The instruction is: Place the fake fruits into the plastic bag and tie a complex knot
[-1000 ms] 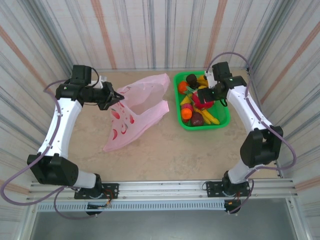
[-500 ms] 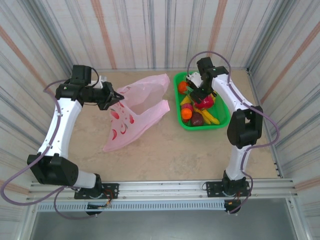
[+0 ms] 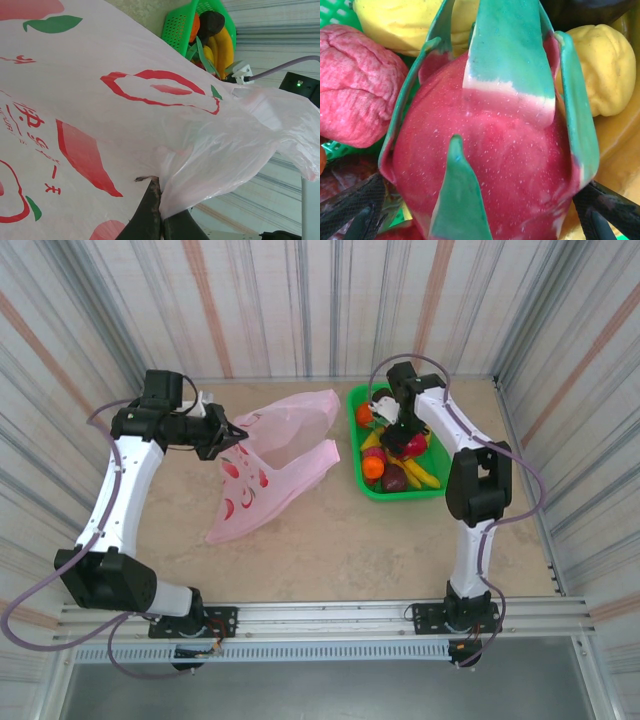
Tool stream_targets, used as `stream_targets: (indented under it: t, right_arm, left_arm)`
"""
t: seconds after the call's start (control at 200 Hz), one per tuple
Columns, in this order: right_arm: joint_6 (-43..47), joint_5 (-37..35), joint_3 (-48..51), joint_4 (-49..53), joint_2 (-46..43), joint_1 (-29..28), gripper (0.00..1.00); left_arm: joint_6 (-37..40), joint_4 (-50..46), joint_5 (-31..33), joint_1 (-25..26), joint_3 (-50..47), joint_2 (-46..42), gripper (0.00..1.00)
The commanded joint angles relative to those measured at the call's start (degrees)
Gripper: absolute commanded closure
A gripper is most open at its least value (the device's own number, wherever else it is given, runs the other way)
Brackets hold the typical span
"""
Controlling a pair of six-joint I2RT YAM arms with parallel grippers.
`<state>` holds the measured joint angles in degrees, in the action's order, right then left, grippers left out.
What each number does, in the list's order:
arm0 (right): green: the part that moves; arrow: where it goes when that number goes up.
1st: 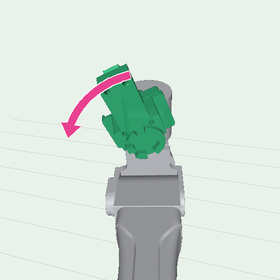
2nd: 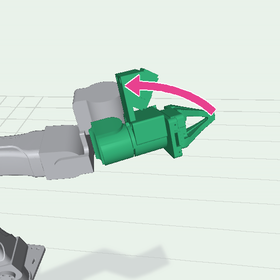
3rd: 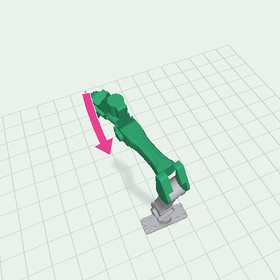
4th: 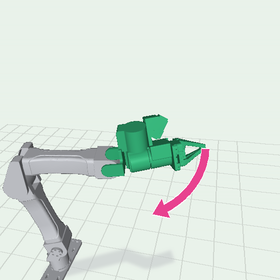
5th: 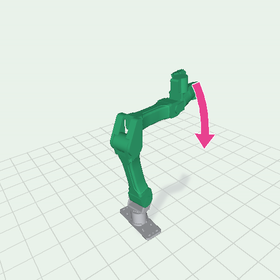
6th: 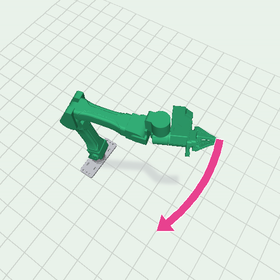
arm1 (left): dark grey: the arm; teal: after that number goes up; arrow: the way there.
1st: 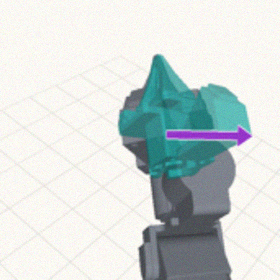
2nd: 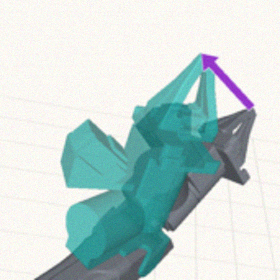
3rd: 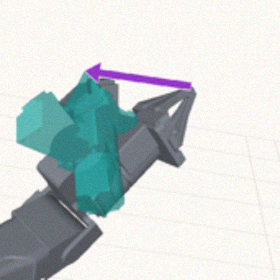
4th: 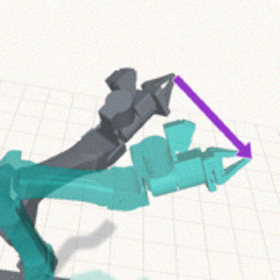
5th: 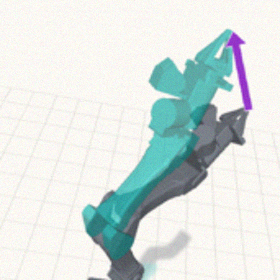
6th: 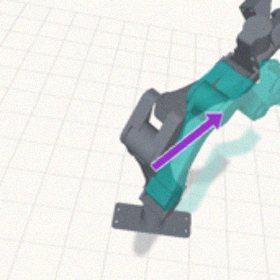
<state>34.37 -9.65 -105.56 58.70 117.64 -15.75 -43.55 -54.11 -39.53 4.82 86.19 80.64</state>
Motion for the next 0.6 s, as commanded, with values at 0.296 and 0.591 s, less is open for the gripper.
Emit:
stream_targets:
  t: [0.296, 0.591]
  right_arm:
    - [1.3, -2.1, -3.7, 0.4, 6.2, -0.6, 0.01]
    - [-2.0, 0.1, -2.7, -1.2, 6.7, -0.5, 0.07]
  left_arm:
    - [1.0, -0.2, -2.0, -0.7, -0.4, -1.3, 1.00]
    - [0.7, -0.1, -2.4, -0.7, -0.4, -0.9, 1.00]
